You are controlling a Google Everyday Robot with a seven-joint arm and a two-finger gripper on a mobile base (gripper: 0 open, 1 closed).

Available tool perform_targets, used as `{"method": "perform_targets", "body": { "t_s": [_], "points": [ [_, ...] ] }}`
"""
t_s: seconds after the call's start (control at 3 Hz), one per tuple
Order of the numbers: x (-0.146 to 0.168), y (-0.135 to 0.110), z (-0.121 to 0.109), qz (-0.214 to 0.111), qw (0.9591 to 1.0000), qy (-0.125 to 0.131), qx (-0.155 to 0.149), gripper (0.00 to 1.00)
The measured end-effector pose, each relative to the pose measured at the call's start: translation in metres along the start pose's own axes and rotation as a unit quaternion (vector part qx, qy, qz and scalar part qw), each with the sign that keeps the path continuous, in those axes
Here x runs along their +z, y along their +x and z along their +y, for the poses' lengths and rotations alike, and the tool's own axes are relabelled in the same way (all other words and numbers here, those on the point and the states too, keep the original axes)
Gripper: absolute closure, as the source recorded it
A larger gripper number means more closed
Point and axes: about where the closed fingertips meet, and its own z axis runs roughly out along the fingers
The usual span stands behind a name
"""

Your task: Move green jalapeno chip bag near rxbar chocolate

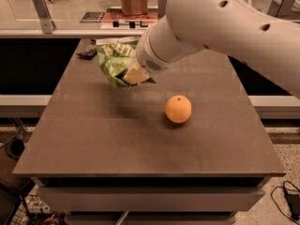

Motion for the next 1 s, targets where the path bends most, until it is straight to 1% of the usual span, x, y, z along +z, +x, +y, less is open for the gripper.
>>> {"method": "perform_targets", "body": {
  "t_s": [0.33,0.67,1.0],
  "points": [
    [0.024,-0.003,-0.049,-0.001,0.9990,0.045,-0.010,1.00],
    [0.055,-0.003,-0.094,-0.008,0.9974,0.070,-0.013,1.00],
    [0.084,-0.005,-0.128,-0.011,0.9965,0.082,-0.016,1.00]
  ]
}}
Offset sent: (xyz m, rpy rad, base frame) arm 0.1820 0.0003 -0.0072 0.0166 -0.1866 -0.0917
